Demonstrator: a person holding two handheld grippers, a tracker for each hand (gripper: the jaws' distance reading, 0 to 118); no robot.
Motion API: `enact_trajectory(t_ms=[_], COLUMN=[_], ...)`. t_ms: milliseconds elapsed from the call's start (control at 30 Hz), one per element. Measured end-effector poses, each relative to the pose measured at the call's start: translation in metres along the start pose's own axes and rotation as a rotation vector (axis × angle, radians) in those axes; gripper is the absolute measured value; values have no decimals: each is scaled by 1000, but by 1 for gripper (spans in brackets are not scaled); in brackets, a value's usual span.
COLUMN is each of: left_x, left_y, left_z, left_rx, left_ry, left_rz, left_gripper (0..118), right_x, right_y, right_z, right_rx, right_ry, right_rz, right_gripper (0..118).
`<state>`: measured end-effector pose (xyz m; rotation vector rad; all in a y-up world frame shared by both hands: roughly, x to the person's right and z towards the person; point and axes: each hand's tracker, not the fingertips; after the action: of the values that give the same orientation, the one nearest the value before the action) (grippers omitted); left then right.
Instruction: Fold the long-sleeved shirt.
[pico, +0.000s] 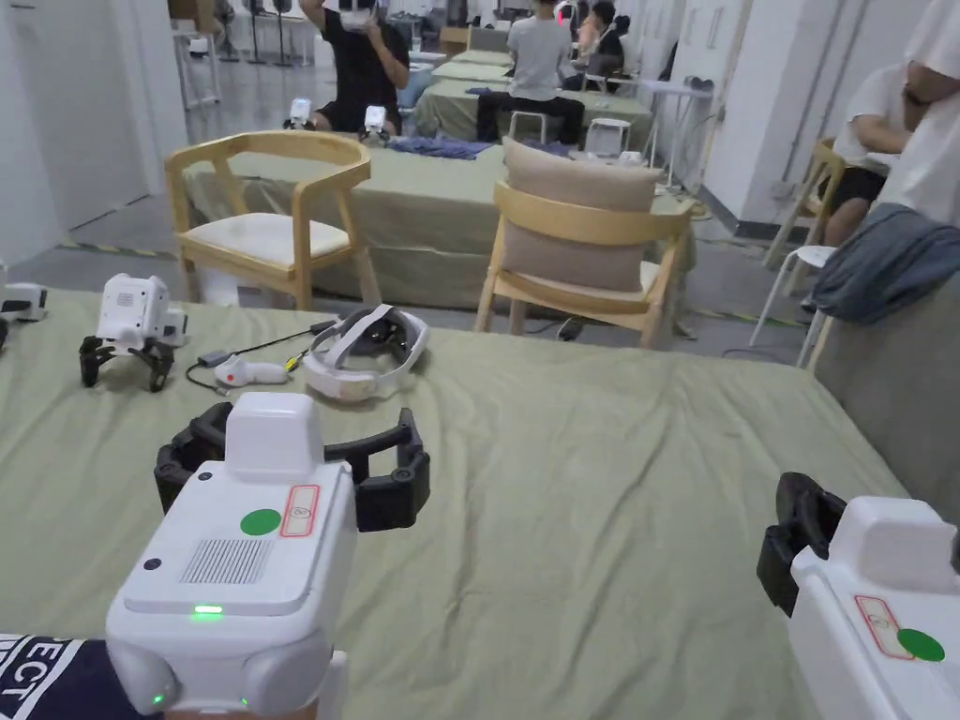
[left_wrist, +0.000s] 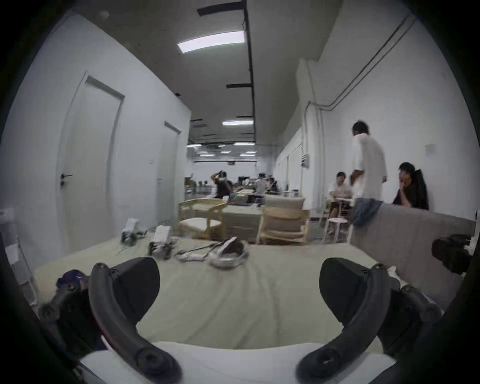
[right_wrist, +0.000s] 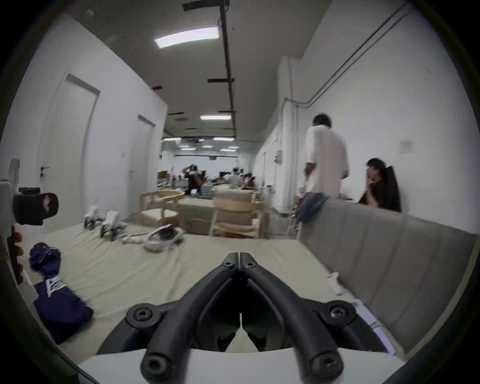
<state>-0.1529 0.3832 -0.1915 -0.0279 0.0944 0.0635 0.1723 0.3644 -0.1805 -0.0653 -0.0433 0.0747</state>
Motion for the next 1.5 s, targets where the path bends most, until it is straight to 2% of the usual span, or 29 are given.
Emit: enact_trajectory(t_ms=[133,233,300,333,400,433,667,1033,1500], left_x=[43,56,60,59,57,55,47,31,28], left_y=[16,22,24,26,28,30,38,44,55], left_z=[0,-2,-2,0,1,0,3,-1,7], left_rx=[14,12,17,19,17,13,29,9,29], left_ry=[-47,-70,-60,-49,-30,-27,-6,-17,11], left_rz=[-6,-34,-42,-48,-33,-30,-49,-31,-83], left_gripper=[108,110,111,111,111,111,111,111,111], right_x=[29,42,48,49,46,45,39,39,36], right_y=[11,19,24,27,35,36,44,57,60], right_z=[2,2,1,2,0,-1,-8,-9,-6], right_rx=[23,52,70,75,69,63,63,81,101], right_ry=[-30,-56,-33,-14,6,22,65,46,35], right_rz=[1,14,-1,-7,0,0,-9,6,11], right_gripper=[0,0,0,23,98,118,118,118,118])
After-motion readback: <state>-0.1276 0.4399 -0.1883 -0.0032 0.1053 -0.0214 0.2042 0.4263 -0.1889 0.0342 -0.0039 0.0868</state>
